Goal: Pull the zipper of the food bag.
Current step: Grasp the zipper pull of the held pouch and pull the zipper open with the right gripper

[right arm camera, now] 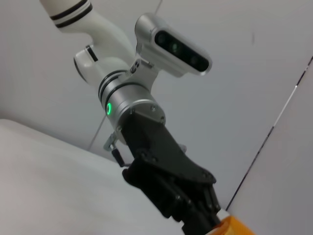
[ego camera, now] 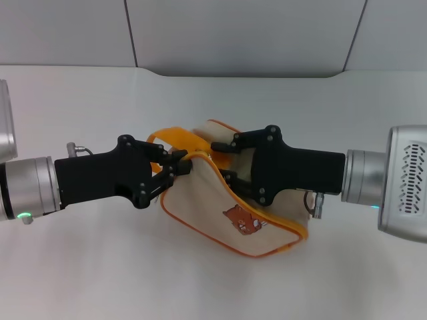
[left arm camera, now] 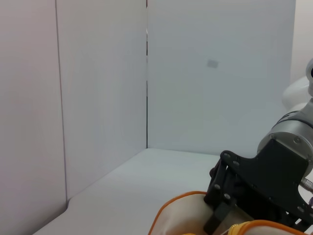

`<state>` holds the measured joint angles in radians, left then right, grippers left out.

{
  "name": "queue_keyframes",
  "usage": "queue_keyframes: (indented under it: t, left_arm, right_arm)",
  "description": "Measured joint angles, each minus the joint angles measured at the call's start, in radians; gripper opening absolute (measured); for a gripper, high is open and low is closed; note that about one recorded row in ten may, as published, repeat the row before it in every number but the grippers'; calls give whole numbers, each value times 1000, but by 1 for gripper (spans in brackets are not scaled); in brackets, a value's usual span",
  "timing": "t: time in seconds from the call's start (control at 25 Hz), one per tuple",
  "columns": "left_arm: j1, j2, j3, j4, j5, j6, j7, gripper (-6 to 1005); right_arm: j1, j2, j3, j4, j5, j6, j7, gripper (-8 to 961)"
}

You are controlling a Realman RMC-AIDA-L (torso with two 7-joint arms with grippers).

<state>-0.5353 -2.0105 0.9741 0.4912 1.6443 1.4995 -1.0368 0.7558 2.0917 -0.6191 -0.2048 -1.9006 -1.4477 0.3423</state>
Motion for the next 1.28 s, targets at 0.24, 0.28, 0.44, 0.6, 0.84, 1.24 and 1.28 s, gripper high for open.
queue_keyframes:
  t: [0.24,0.28,0.44,0.6,0.84,1.24,1.28]
  left_arm:
    - [1,-3,2,2,3,6,0,105]
    - [1,-2,1,2,3,8,0,106]
    - [3,2,0,2,3,16,-1,101]
    - [4,3,0,1,3,16,-2,97]
    - [6,2,-18,1,2,13,-6,99]
    - [15,8,-35,1,1,23,-10,95]
    - [15,8,-35,1,1,24,-10,95]
  right_arm:
    - [4,1,-7,2,27,-10,-53,365]
    - [7,1,-8,2,28,-9,-63,365]
    - [19,1,-27,2,27,-5,-76,364]
    - [35,0,-81,12,30,28,-86,364]
    - [33,1,-92,12,79,37,-113,364]
    - [3,1,-88,-49,94,24,-113,365]
    - [3,1,-88,-51,95,24,-113,365]
